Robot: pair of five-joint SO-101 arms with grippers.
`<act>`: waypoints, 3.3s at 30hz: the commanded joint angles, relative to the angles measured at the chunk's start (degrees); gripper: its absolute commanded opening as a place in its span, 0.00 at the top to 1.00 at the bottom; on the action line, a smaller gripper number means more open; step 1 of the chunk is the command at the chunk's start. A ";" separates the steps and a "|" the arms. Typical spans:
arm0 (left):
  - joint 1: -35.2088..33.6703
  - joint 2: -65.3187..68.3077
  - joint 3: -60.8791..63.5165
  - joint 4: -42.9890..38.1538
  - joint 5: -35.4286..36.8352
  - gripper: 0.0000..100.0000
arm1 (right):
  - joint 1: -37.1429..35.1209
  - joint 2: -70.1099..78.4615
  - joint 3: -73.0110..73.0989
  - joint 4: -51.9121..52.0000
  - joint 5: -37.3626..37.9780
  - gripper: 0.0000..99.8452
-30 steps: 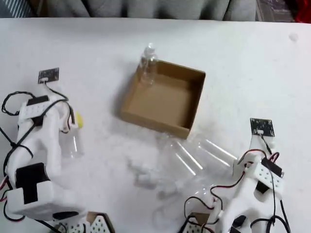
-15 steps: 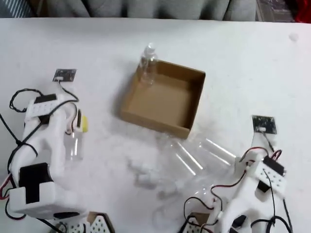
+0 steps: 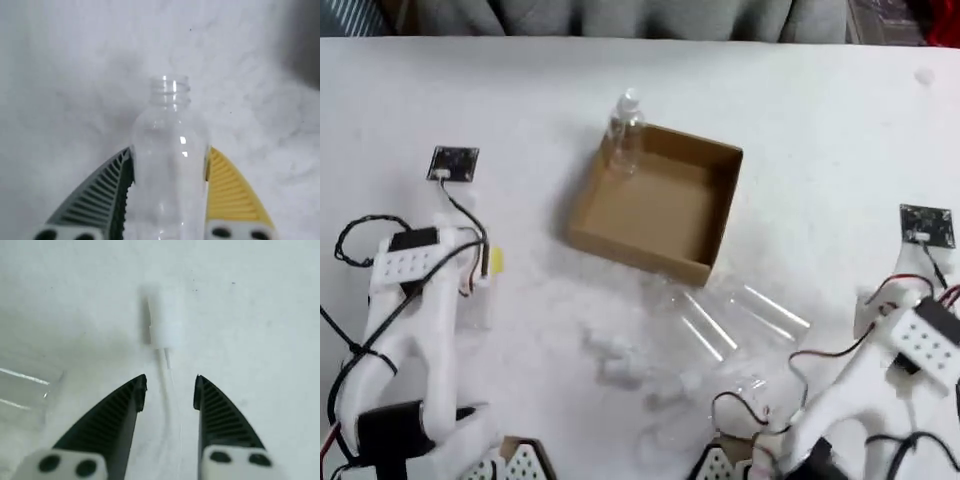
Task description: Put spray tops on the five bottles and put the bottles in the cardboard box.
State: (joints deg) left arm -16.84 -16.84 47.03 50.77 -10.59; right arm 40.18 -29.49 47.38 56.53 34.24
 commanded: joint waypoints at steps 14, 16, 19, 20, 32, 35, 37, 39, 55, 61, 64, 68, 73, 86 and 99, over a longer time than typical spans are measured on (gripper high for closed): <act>0.40 -3.12 -0.35 -1.32 -1.85 0.98 | -2.68 39.96 -26.46 -6.90 -1.58 0.87; 0.40 -3.12 -0.35 -1.32 -1.85 0.98 | -3.65 42.07 -27.69 -6.29 -1.76 0.87; 0.40 -3.12 -0.35 -1.32 -1.85 0.98 | -5.05 42.86 -28.40 -3.47 -1.85 0.87; 0.40 -3.12 -0.35 -1.32 -1.85 0.98 | -5.23 42.68 -28.57 -2.77 -1.85 0.88; 0.66 -3.56 0.09 -1.05 -0.18 0.98 | -5.05 25.45 -28.57 10.24 -1.85 0.98; 0.66 -4.09 -0.35 0.62 2.99 0.98 | -5.93 18.86 -28.22 18.33 -1.85 0.98; 0.57 -6.37 -0.53 2.02 3.34 0.98 | -8.31 14.99 -28.22 24.40 -1.85 0.98; 0.66 -10.42 -0.26 3.34 3.52 0.98 | -9.80 11.30 -28.22 30.11 -1.85 0.98; 9.63 -48.92 3.52 8.88 3.60 0.98 | -14.37 -24.66 -12.92 32.92 -3.43 0.98; 18.68 -58.51 11.52 -1.32 3.60 0.98 | -15.69 -33.54 -12.84 23.08 -23.56 0.98; 23.16 -62.37 16.53 -6.95 3.60 0.98 | -15.87 -36.79 -13.10 17.80 -24.62 0.98; 27.38 -66.59 23.56 -14.86 3.60 0.98 | -19.82 -39.60 -12.57 10.24 -24.70 0.98; 30.46 -70.02 30.68 -21.63 3.69 0.98 | -26.59 -40.13 -12.57 -4.79 -24.70 0.98; 30.02 -80.66 38.24 -22.07 15.56 0.98 | -60.18 -38.55 -12.84 -48.92 -23.21 0.98; 30.55 -88.13 45.71 -22.15 5.98 0.98 | -75.47 -32.66 -10.46 -50.68 -19.16 0.98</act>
State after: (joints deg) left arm 12.88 -103.69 92.75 30.81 3.21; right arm -33.23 -62.02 37.45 3.78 14.20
